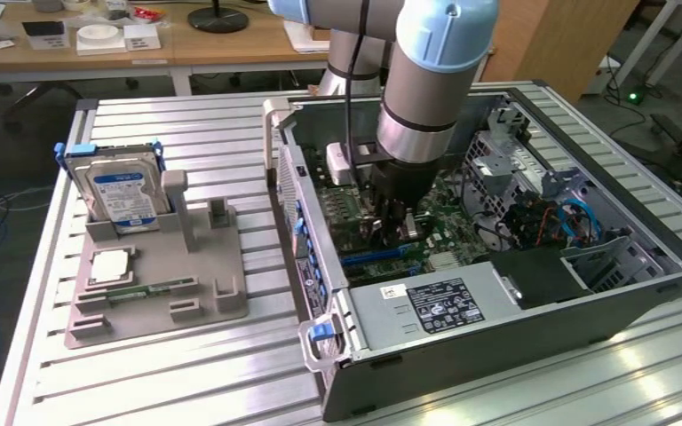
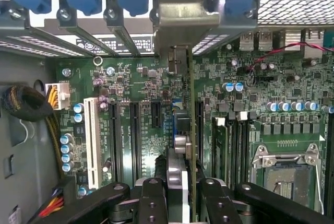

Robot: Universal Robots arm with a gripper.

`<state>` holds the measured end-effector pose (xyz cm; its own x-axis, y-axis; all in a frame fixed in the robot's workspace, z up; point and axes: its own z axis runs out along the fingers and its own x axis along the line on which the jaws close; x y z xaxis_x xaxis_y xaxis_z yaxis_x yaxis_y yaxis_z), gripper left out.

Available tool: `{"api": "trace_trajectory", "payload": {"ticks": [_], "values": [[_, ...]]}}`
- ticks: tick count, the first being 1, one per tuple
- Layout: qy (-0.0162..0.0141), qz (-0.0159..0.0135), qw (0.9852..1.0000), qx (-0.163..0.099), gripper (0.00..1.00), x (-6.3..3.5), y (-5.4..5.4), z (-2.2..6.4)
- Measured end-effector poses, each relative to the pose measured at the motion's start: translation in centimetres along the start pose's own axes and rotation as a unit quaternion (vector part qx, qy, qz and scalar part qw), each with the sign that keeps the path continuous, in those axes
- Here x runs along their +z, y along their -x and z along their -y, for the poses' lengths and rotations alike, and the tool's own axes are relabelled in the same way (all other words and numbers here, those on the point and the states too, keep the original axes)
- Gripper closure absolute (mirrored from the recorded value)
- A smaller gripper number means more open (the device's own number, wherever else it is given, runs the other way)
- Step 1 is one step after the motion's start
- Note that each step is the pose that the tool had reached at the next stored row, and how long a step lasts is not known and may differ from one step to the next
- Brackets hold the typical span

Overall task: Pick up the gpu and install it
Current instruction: 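Insert the gpu into the slot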

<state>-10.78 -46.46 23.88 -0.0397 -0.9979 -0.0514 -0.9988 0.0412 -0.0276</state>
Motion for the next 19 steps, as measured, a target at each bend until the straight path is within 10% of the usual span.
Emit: {"api": "trace_trajectory", "payload": {"ticks": [19], "values": [[0.0001,0.0000,1.0000,0.000,0.71,0.97,-0.06,-0.32]]}}
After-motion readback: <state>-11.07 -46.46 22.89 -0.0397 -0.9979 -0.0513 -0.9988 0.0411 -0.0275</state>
